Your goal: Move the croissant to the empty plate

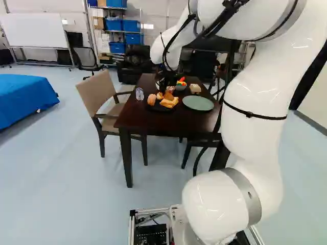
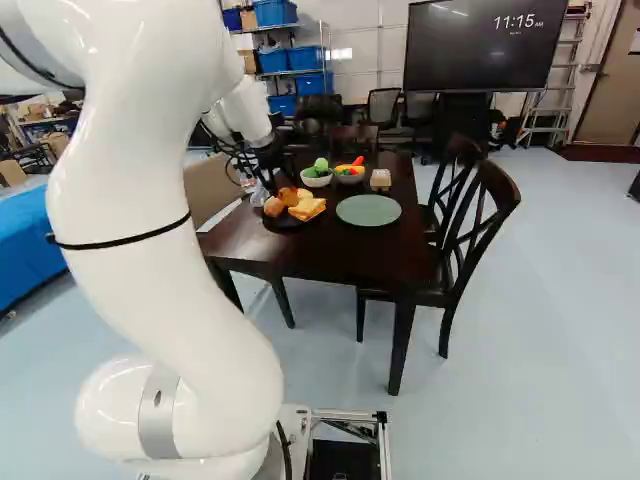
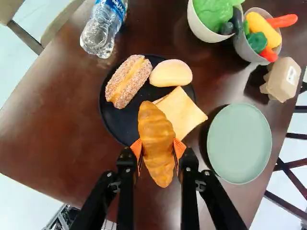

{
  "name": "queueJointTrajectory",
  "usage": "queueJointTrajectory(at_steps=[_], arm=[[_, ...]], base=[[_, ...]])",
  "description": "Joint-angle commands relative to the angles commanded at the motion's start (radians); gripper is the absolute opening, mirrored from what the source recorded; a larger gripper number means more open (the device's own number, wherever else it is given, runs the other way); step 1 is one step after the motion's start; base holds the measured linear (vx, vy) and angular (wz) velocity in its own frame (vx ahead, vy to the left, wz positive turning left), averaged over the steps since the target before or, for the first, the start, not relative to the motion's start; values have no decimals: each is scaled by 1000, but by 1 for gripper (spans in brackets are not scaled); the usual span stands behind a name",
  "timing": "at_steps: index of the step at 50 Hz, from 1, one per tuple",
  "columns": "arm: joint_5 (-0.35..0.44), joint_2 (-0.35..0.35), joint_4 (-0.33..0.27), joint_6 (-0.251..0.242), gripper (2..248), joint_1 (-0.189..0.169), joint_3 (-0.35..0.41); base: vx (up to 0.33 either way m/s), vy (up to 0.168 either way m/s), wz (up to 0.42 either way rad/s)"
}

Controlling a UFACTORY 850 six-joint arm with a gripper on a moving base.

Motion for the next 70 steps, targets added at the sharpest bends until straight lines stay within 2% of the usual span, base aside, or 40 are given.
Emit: queueJointTrajectory(at_steps=[42, 70], arm=[[0, 89, 0, 0, 101, -135, -11], [0, 65, 0, 0, 101, -225, -38]], base=[[0, 0, 0], [0, 0, 0]])
